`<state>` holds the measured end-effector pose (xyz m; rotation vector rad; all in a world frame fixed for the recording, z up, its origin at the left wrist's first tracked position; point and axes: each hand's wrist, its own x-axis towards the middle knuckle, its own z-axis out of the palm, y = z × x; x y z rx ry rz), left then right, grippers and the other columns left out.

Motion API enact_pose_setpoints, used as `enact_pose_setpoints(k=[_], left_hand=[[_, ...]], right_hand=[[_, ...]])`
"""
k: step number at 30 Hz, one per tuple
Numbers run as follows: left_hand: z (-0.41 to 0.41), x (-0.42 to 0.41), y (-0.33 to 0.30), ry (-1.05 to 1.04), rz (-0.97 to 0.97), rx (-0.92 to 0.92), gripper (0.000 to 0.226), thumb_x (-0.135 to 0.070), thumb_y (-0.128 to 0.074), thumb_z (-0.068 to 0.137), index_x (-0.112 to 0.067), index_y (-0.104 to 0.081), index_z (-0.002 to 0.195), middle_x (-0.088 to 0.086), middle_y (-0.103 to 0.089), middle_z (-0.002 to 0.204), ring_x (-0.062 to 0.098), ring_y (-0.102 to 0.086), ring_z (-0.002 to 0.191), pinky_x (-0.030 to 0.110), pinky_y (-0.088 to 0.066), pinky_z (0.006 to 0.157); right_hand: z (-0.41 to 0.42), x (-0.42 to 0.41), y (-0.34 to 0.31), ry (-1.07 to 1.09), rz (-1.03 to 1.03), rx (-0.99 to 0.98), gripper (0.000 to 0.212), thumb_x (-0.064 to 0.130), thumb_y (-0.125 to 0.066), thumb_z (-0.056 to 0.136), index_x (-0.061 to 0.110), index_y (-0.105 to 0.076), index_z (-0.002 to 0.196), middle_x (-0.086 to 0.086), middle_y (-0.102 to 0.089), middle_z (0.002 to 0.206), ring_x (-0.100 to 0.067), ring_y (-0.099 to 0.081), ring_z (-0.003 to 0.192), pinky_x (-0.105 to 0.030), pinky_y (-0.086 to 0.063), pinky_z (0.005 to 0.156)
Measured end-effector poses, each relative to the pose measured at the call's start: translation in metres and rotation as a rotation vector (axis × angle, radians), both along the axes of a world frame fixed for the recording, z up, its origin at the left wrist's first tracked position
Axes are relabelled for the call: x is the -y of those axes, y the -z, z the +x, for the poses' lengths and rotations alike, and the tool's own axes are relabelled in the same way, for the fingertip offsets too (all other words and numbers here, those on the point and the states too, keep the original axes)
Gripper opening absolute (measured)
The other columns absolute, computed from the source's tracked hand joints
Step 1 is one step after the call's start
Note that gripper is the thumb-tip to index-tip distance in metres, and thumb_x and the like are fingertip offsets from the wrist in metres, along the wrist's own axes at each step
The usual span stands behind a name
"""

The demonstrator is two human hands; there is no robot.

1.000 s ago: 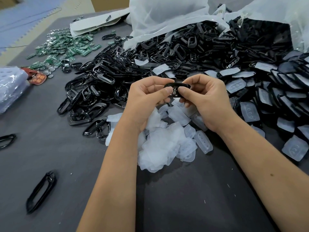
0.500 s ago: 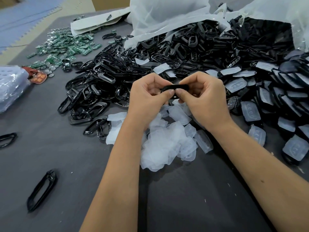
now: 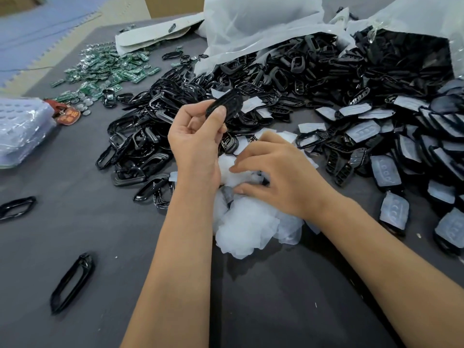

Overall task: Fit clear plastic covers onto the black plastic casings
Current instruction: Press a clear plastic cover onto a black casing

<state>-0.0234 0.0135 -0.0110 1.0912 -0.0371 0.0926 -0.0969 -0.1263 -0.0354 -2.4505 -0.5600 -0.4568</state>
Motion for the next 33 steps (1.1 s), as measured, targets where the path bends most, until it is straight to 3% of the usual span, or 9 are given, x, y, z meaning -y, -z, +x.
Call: enact_pose_setpoints(k=[5, 7, 10, 14, 18, 21, 25, 29, 33], left_hand=[[-0.004, 0.008, -0.001, 0.018, 0.028, 0.015, 0.021, 0.01, -0.068, 0.091, -0.01, -0.064, 0.087, -0.011, -0.055, 0.055, 0.008, -0.052, 0.055, 0.019, -0.049, 0.062], [-0.006, 0.01, 0.0, 0.019, 0.049, 0.019, 0.02, 0.01, -0.07, 0.09, -0.009, -0.064, 0.087, -0.01, -0.055, 0.056, 0.01, -0.052, 0.056, 0.02, -0.049, 0.063], [-0.006, 0.011, 0.001, 0.005, 0.068, 0.015, 0.02, 0.009, -0.071, 0.089, -0.01, -0.065, 0.087, -0.006, -0.057, 0.06, 0.012, -0.053, 0.058, 0.021, -0.05, 0.063], [-0.006, 0.011, 0.002, -0.007, 0.077, -0.01, 0.021, 0.009, -0.071, 0.089, -0.011, -0.066, 0.085, -0.005, -0.057, 0.061, 0.012, -0.053, 0.058, 0.021, -0.05, 0.063], [-0.005, 0.012, 0.003, -0.006, 0.086, -0.029, 0.021, 0.01, -0.07, 0.089, -0.01, -0.066, 0.085, -0.008, -0.051, 0.057, 0.009, -0.051, 0.054, 0.021, -0.049, 0.062], [-0.005, 0.013, 0.004, -0.006, 0.102, -0.036, 0.022, 0.011, -0.07, 0.088, -0.01, -0.066, 0.084, -0.009, -0.048, 0.054, 0.009, -0.049, 0.052, 0.022, -0.048, 0.061], [-0.003, 0.013, 0.005, -0.007, 0.129, -0.05, 0.02, 0.011, -0.07, 0.089, -0.008, -0.065, 0.086, -0.011, -0.049, 0.051, 0.01, -0.051, 0.051, 0.021, -0.049, 0.059], [-0.002, 0.014, 0.008, -0.017, 0.164, -0.059, 0.021, 0.011, -0.07, 0.088, -0.009, -0.064, 0.085, -0.014, -0.049, 0.048, 0.008, -0.051, 0.048, 0.021, -0.049, 0.058], [-0.001, 0.014, 0.011, -0.027, 0.198, -0.048, 0.02, 0.012, -0.07, 0.087, -0.008, -0.064, 0.085, -0.014, -0.048, 0.048, 0.007, -0.05, 0.046, 0.022, -0.048, 0.058]], right_hand=[[0.0, 0.004, 0.005, 0.032, 0.201, -0.014, 0.009, 0.015, -0.081, 0.09, 0.013, -0.08, 0.081, 0.004, -0.076, 0.092, -0.024, -0.06, 0.089, -0.041, -0.051, 0.081], [0.0, 0.004, 0.003, 0.012, 0.196, -0.051, 0.01, 0.02, -0.087, 0.084, 0.014, -0.079, 0.085, 0.005, -0.074, 0.094, -0.023, -0.059, 0.09, -0.039, -0.05, 0.082], [0.0, 0.003, 0.0, -0.012, 0.124, -0.17, 0.036, 0.03, -0.091, 0.077, 0.017, -0.075, 0.106, 0.007, -0.067, 0.103, -0.013, -0.054, 0.098, -0.029, -0.047, 0.088], [-0.002, 0.005, -0.001, 0.018, 0.269, -0.155, 0.027, 0.014, -0.091, 0.076, 0.014, -0.075, 0.098, 0.005, -0.067, 0.084, -0.008, -0.053, 0.076, -0.016, -0.043, 0.072], [-0.005, 0.007, -0.002, 0.095, 0.352, -0.116, 0.012, 0.004, -0.083, 0.083, 0.012, -0.074, 0.086, -0.001, -0.064, 0.072, -0.016, -0.054, 0.067, -0.026, -0.046, 0.064], [-0.002, 0.006, -0.004, 0.142, 0.268, -0.103, 0.015, 0.012, -0.083, 0.085, 0.013, -0.073, 0.096, 0.006, -0.061, 0.084, -0.005, -0.049, 0.08, -0.019, -0.04, 0.076], [0.002, 0.0, -0.001, 0.156, 0.026, -0.21, 0.046, 0.038, -0.087, 0.081, 0.016, -0.073, 0.119, 0.001, -0.056, 0.11, -0.017, -0.044, 0.108, -0.022, -0.034, 0.093], [-0.002, 0.002, -0.003, 0.121, 0.179, -0.141, 0.026, 0.022, -0.091, 0.077, 0.013, -0.071, 0.09, 0.005, -0.064, 0.09, -0.019, -0.051, 0.091, -0.029, -0.041, 0.083], [-0.005, 0.005, -0.002, 0.108, 0.407, -0.064, 0.014, 0.01, -0.088, 0.08, 0.01, -0.073, 0.081, 0.012, -0.06, 0.07, -0.004, -0.051, 0.067, -0.018, -0.04, 0.066]])
